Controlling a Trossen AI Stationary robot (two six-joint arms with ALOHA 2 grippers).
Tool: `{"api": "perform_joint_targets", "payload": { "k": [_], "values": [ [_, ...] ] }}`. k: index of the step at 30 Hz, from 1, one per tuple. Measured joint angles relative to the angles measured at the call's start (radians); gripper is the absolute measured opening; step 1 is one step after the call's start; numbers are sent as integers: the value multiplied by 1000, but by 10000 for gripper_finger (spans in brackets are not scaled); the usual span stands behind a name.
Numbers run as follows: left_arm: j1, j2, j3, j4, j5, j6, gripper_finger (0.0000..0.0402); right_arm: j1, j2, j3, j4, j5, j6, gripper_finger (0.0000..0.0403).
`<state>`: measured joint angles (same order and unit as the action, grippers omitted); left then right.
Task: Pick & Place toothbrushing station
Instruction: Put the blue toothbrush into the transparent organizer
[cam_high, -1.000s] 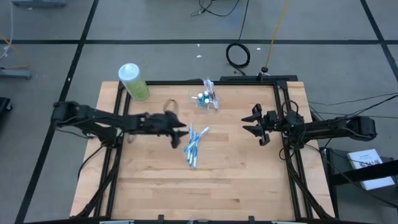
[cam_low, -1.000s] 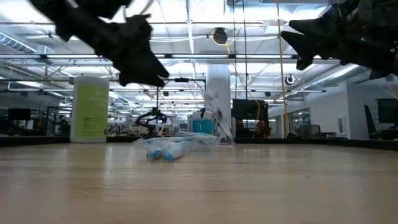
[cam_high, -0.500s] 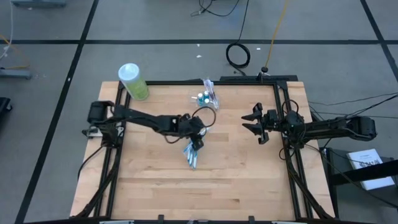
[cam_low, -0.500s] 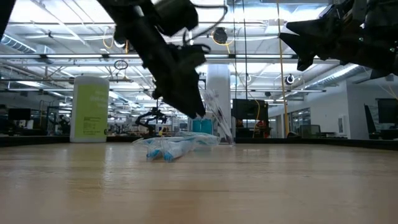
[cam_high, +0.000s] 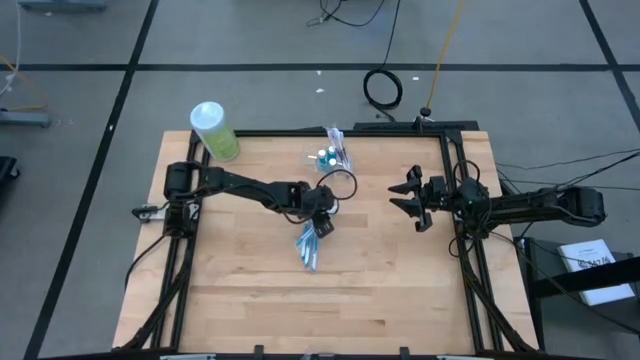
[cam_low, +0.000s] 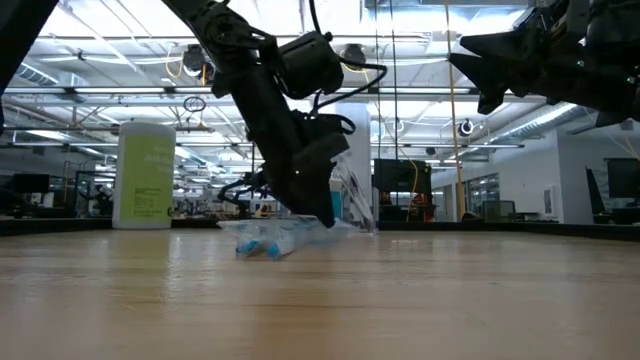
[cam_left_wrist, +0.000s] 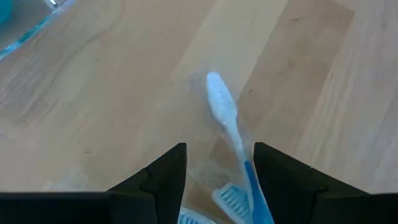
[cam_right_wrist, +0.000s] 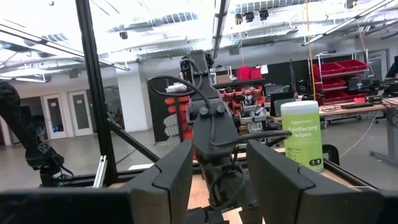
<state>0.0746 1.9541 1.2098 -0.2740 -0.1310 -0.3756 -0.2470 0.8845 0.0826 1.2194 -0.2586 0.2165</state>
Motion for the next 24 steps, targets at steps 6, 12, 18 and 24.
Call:
{"api": "perform_joint_targets", "payload": {
  "k": [6, 12, 18, 24],
  "values": [
    [-1, -4, 11, -14, 35, -4, 195, 0, 0, 0, 0, 0, 0, 141],
    [-18, -8, 31, -15, 28, -23, 195, 0, 0, 0, -4, 27, -2, 141],
    [-18, 10, 32, -35, 12, -31, 195, 0, 0, 0, -4, 27, -3, 141],
    [-19, 30, 33, -15, 7, -30, 195, 0, 0, 0, -5, 27, -1, 141]
  ]
}}
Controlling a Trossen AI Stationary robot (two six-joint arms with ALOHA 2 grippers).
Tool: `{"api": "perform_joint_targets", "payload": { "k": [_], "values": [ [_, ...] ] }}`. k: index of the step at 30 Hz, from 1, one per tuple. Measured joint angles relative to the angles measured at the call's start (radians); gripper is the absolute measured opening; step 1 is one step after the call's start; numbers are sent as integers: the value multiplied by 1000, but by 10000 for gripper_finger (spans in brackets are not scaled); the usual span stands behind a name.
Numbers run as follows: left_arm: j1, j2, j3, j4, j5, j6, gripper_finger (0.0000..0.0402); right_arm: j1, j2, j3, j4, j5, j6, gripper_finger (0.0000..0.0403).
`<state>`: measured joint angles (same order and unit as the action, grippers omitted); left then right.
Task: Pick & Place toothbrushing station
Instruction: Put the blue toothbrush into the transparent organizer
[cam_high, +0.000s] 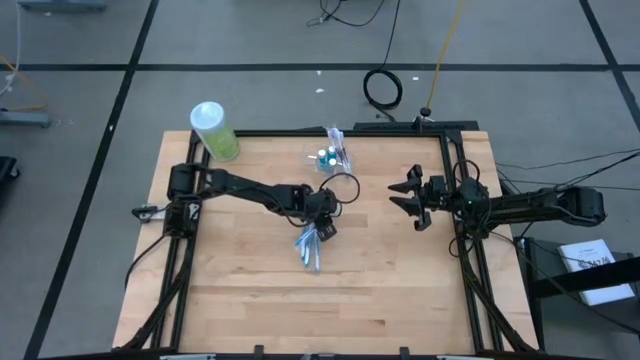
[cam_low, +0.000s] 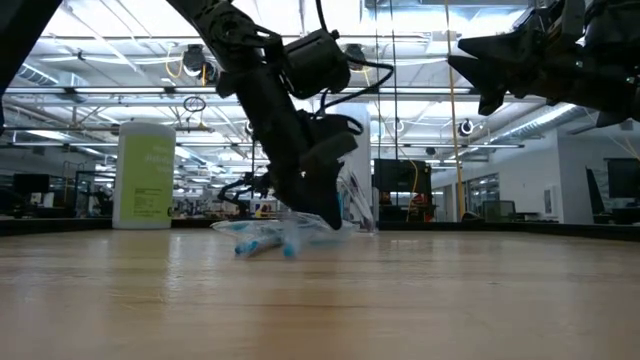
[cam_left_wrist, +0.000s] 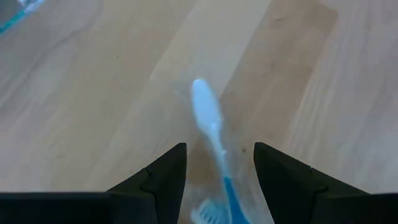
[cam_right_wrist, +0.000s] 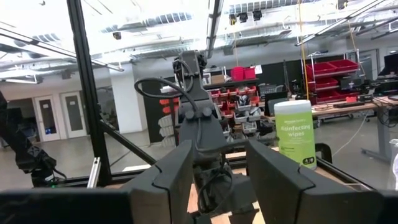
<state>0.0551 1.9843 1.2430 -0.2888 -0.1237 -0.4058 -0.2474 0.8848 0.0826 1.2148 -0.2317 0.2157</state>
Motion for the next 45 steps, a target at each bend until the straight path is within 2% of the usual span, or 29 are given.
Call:
{"api": "perform_joint_targets", "payload": {
  "k": [10, 14, 20, 24, 30, 36, 41, 45],
  "values": [
    [2, 19, -2, -2, 0, -12, 189, 0, 0, 0, -4, 3, 0, 141],
    [2, 19, -2, -1, 24, -12, 140, 0, 0, 0, -9, 26, 0, 141],
    [2, 14, -2, 0, 37, 9, 19, 0, 0, 0, -16, 29, 0, 141],
    [2, -20, -2, -1, 37, 37, 24, 0, 0, 0, -16, 29, 0, 141],
    [-8, -166, -2, 7, 24, 166, 13, 0, 0, 0, -20, 29, 0, 141],
    [-45, -384, -19, 82, -131, 345, 12, 0, 0, 0, -30, 27, 0, 141],
    [3, -584, -161, 331, -149, 500, 12, 0, 0, 0, -47, 26, 0, 141],
    [116, -718, -387, 657, -138, 581, 12, 0, 0, 0, -50, 26, 0, 141]
  ]
}}
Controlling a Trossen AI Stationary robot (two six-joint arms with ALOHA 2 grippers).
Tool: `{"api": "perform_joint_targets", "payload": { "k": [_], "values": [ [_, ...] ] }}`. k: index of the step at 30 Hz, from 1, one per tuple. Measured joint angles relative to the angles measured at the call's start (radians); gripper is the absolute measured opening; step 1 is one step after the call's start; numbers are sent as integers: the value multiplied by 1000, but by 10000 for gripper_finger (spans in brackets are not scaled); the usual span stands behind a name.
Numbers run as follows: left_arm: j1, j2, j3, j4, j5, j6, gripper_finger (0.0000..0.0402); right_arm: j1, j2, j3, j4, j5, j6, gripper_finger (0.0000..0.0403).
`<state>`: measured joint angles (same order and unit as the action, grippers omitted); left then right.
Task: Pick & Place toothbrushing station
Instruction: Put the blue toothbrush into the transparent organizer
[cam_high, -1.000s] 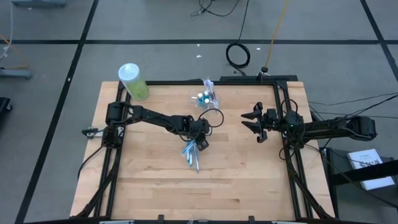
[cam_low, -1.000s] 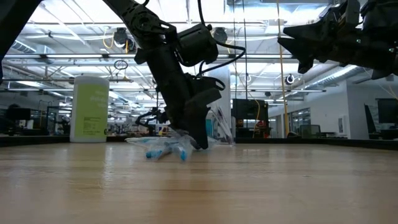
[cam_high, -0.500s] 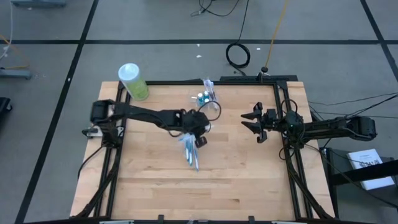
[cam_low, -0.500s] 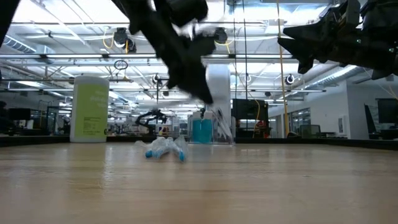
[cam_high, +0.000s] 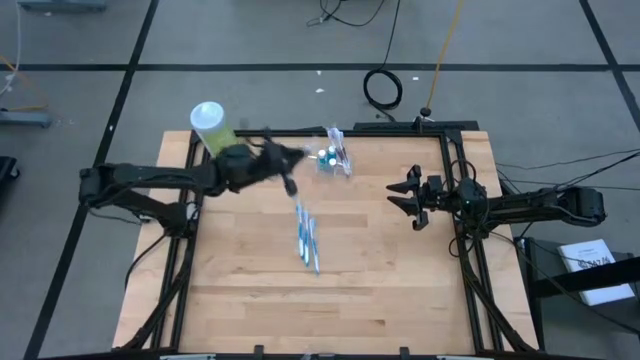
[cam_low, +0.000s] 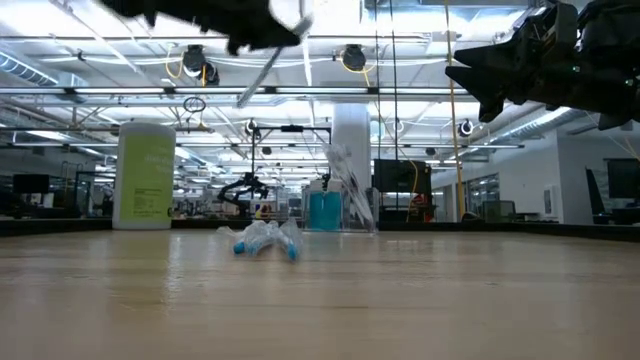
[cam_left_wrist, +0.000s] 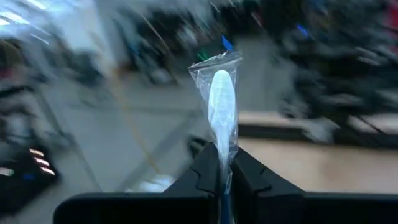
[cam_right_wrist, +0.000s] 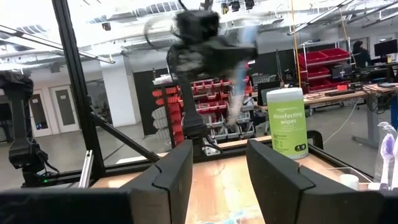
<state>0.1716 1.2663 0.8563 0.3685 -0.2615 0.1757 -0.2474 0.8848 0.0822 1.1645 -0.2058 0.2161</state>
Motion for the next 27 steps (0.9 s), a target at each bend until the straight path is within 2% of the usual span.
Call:
{"api": "perform_joint_targets", "payload": {
  "k": [2, 5, 7, 9, 13, 22, 27],
  "values": [
    [74, -29, -139, 233, 31, 19, 12, 0, 0, 0, -2, 0, 0, 141],
    [193, -7, -313, 611, 182, 2, 12, 0, 0, 0, -2, 0, 0, 141],
    [267, 38, -368, 804, 267, -64, 12, -1, 0, 0, -3, 1, -2, 141],
    [327, 75, -395, 902, 298, -145, 12, -1, 0, 0, -2, 3, -10, 141],
    [394, 154, -384, 931, 327, -232, 13, -2, 0, 0, -6, 29, -18, 141],
    [403, 311, -340, 991, 352, -211, 15, -1, 0, 0, -8, 29, -18, 141],
    [419, 404, -254, 995, 384, -221, 12, -1, 0, 0, -17, 54, -19, 141]
  ]
}}
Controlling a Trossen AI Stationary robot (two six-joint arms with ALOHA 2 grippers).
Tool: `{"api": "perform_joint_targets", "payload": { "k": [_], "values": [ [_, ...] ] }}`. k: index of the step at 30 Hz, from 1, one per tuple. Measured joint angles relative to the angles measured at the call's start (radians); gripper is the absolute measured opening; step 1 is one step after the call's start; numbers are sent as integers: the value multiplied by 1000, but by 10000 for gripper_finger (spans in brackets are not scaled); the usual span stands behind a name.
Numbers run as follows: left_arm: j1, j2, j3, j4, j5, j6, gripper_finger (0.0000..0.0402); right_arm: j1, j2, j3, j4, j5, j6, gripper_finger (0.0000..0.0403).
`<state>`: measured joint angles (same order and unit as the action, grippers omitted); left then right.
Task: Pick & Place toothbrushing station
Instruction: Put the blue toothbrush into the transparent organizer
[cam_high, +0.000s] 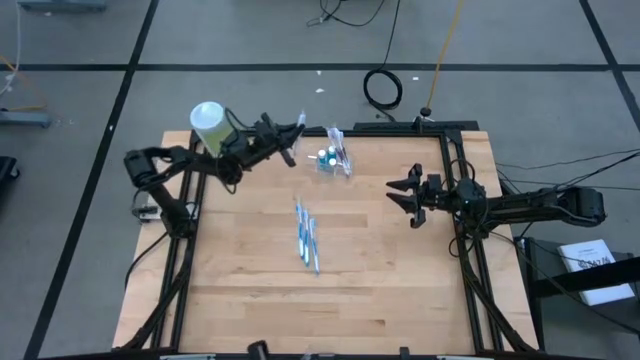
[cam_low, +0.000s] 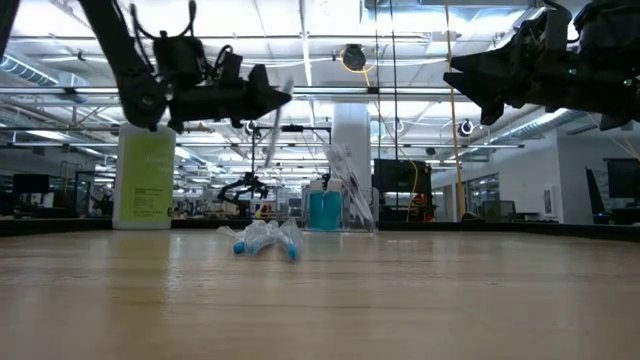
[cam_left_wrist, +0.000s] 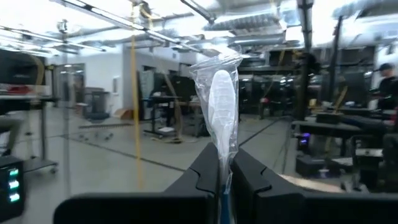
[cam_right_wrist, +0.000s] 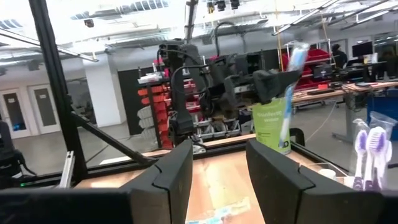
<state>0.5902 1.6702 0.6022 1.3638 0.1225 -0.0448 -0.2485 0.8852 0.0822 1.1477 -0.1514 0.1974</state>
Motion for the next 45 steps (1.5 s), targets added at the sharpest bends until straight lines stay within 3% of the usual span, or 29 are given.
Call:
{"api": "perform_joint_targets", "payload": {
  "k": [11, 19, 27, 34, 45],
  "values": [
    [76, 222, 250, 1, 127, -48, 12, 0, 0, 0, -16, -1, 0, 141],
    [105, 349, 273, 8, 192, -108, 16, 0, 0, 0, -34, -2, 0, 141],
    [117, 353, 272, 31, 204, -142, 13, 0, 0, 0, -41, -2, -1, 141],
    [117, 353, 272, -51, 186, -147, 57, 0, 0, 0, -42, -2, -1, 141],
    [117, 353, 272, -57, 192, -140, 65, 0, 0, 0, -42, -2, -1, 141]
  ]
}}
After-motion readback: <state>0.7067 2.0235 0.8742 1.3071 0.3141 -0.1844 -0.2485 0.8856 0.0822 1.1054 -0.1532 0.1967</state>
